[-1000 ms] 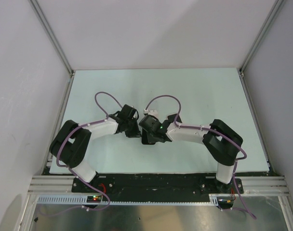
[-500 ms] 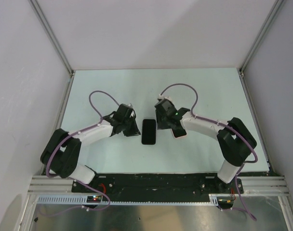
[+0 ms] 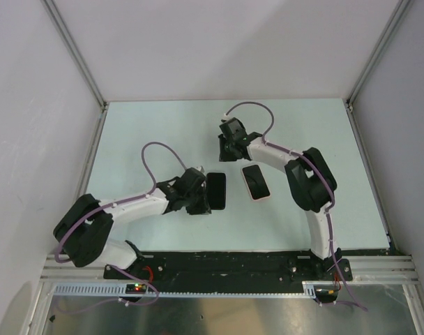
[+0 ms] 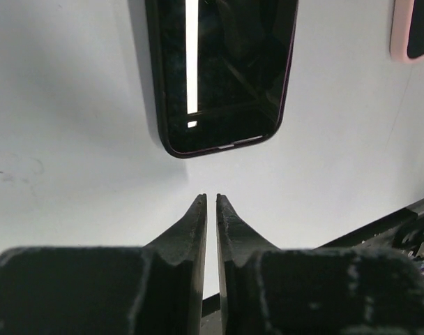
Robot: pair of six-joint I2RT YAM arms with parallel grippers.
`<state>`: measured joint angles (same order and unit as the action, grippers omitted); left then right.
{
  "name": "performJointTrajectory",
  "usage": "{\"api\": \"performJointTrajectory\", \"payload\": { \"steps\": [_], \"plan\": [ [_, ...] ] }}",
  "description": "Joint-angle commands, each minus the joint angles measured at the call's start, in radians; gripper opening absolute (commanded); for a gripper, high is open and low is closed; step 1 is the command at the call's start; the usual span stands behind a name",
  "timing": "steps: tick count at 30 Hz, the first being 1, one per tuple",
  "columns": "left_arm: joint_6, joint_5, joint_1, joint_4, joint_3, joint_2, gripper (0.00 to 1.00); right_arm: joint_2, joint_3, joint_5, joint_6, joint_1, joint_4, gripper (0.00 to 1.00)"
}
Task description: Put the phone into the phone case
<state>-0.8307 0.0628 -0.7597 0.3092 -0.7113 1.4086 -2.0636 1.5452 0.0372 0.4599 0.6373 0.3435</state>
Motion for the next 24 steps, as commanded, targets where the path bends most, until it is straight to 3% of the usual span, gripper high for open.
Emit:
{"api": "performJointTrajectory", "payload": {
  "steps": [1, 14, 24],
  "plan": [
    [-0.062, -0.047, -0.029, -0.015, 0.002, 0.011, 0.13, -0.074, 0.09, -0.064, -0.02, -0.005, 0.02, 0.2],
    [-0.099, -0.12, -0.024, -0.053, -0.023, 0.135, 0.13, -0.087, -0.007, -0.138, -0.025, 0.025, -0.006, 0.19],
    [-0.055, -0.136, 0.087, -0.059, -0.023, 0.13, 0.13, 0.013, -0.179, -0.136, 0.005, 0.027, -0.031, 0.16]
  ]
}}
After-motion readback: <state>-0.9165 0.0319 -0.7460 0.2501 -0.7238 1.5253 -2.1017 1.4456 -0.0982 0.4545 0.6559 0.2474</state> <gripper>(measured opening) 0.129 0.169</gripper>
